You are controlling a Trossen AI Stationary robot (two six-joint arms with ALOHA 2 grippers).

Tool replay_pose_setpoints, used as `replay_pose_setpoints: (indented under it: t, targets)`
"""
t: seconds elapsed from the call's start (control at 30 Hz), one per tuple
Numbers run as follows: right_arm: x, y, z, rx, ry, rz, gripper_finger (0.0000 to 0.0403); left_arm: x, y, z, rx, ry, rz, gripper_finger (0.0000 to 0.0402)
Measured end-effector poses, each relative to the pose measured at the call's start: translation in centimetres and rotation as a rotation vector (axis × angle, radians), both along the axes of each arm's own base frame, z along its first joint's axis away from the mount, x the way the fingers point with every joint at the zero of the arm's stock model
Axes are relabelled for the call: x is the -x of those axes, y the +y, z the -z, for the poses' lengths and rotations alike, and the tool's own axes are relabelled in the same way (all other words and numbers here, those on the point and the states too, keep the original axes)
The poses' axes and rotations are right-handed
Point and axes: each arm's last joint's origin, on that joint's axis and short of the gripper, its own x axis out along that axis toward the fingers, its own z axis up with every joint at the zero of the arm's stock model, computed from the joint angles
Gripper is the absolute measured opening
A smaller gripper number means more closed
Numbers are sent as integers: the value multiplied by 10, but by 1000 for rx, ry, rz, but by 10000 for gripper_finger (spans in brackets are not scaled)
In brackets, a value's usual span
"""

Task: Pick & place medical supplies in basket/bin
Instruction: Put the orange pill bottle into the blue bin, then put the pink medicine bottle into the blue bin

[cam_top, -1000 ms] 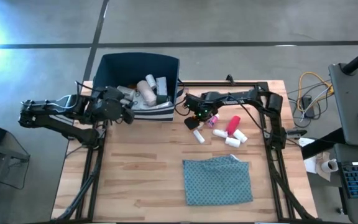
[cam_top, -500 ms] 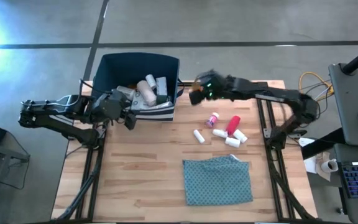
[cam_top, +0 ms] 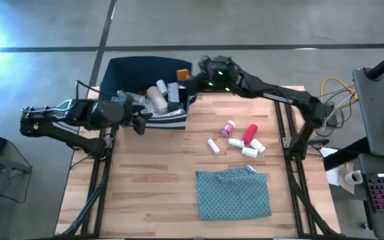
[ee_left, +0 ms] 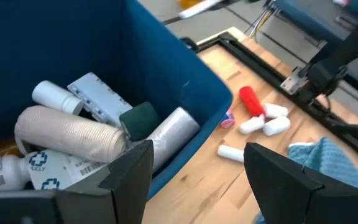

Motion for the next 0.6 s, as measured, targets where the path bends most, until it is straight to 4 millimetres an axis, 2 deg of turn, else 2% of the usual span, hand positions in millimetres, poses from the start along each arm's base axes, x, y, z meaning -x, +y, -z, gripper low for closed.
replay_pose_setpoints:
  t: [0.13, 0.27, 0.37, 0.43, 0.5, 0.6]
  targets:
    - [-38, -10, -6, 52, 9, -102, 169, 3, 0, -9, 2, -31, 0, 230]
    - [-63, -20, -2, 129, 154, -153, 192, 4, 0, -12, 13, -41, 13, 230]
    - [-70, -24, 1, 171, 269, -188, 220, 3, -1, -12, 29, -39, 37, 230]
    - [-73, -24, 10, 186, 287, -203, 241, 3, -1, -12, 36, -37, 47, 230]
    - [-72, -24, 21, 170, 327, -208, 262, 3, -1, -11, 36, -36, 48, 230]
    - [-68, -23, 27, 175, 373, -204, 289, 3, -1, -11, 35, -31, 47, 230]
